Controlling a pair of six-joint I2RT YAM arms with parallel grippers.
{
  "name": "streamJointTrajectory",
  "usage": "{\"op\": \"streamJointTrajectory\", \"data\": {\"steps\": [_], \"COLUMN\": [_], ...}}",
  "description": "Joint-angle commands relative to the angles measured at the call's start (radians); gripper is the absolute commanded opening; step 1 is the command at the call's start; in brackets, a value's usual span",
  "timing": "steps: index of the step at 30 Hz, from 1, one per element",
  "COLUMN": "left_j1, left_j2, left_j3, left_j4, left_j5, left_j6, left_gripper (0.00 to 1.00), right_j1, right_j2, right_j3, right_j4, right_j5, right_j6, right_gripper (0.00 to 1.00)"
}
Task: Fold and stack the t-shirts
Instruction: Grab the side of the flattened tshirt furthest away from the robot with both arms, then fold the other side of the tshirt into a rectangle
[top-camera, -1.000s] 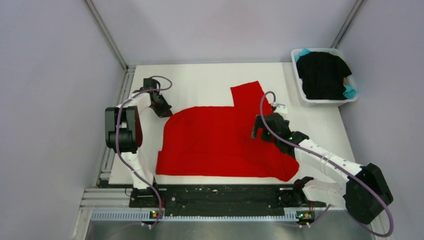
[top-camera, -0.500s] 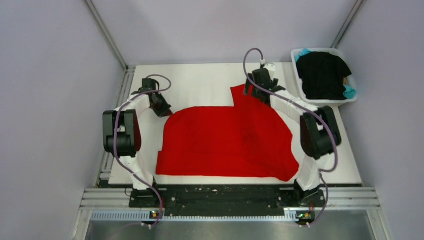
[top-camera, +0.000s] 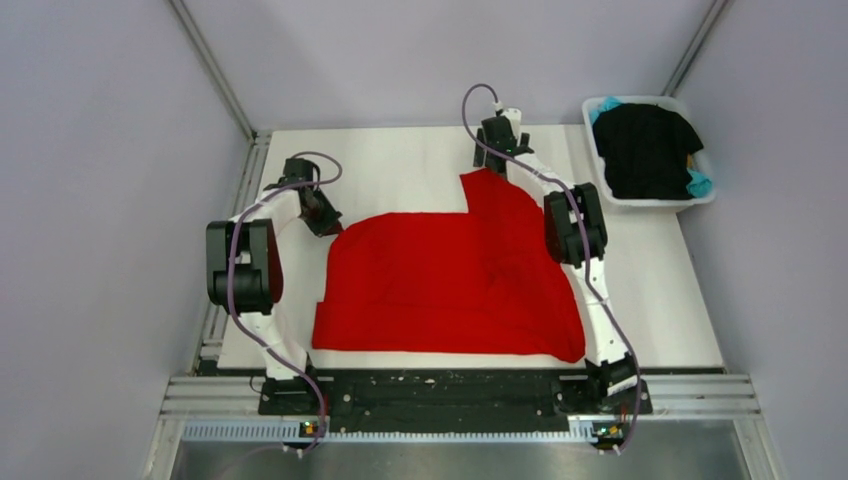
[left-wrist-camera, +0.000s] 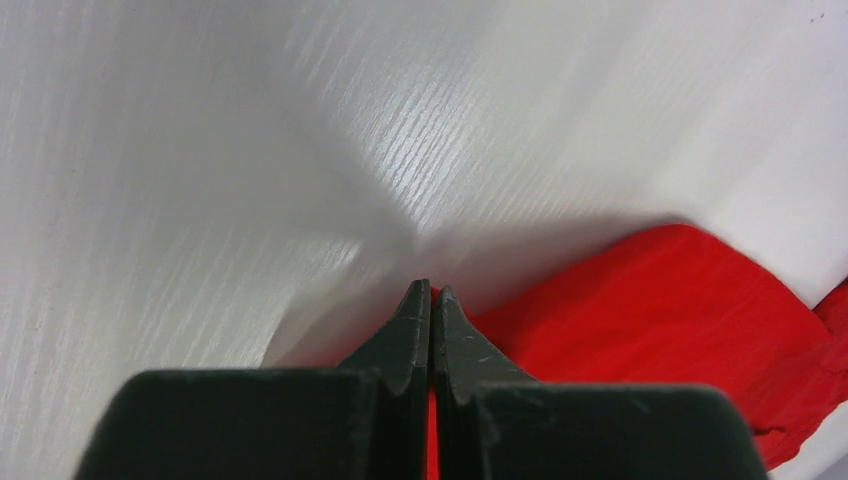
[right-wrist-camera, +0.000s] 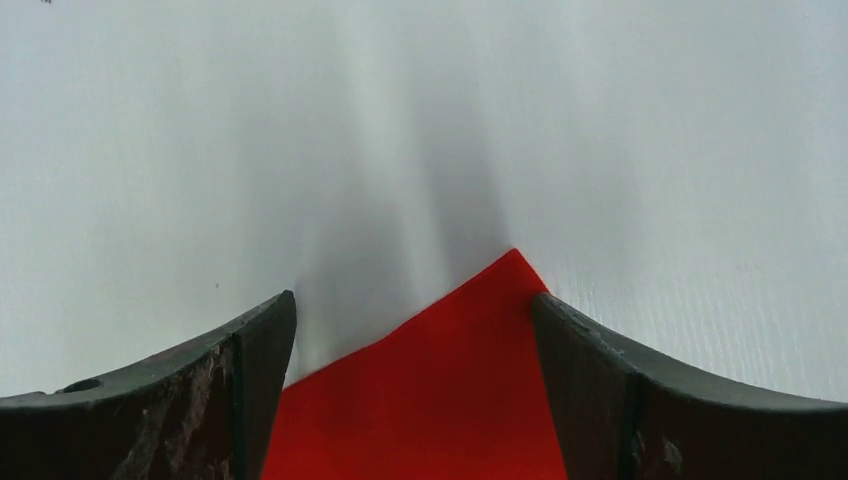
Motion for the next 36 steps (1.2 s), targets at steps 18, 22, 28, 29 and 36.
{"op": "streamJointTrajectory", "data": {"steps": [18, 22, 28, 29, 36], "left_j1": [-0.007, -0.007, -0.009, -0.009, -0.012], "left_j2": [-0.033, -0.037, -0.085, -0.095, -0.17], "left_j3": [0.028, 0.027, -0.019, -0.03, -0.108], "left_j4": [-0.006, -0.001, 0.027, 0.035, 0.067], "left_j5": [-0.018, 0.009, 0.037, 0.046, 0.064], "left_j6": [-0.007, -0.003, 0.01, 0.011, 0.002], "left_gripper": [0.0, 0.0, 0.0, 0.0, 0.0], "right_j1": [-0.005, 0.006, 0.037, 0.041, 0.103], "right_j2": [-0.248, -0.297, -0.521, -0.567, -0.871], "right_j3": [-0.336, -0.342, -0.562, -0.611, -0.897], "right_j4": [0.143, 0.154, 0.208, 0.215, 0.223], "right_j5": [-0.01, -0.036, -0.022, -0.025, -0.008], "right_j6": [-0.017, -0.08, -0.119, -0.114, -0.095], "right_gripper": [0.02, 0.0, 0.0, 0.0, 0.0]}}
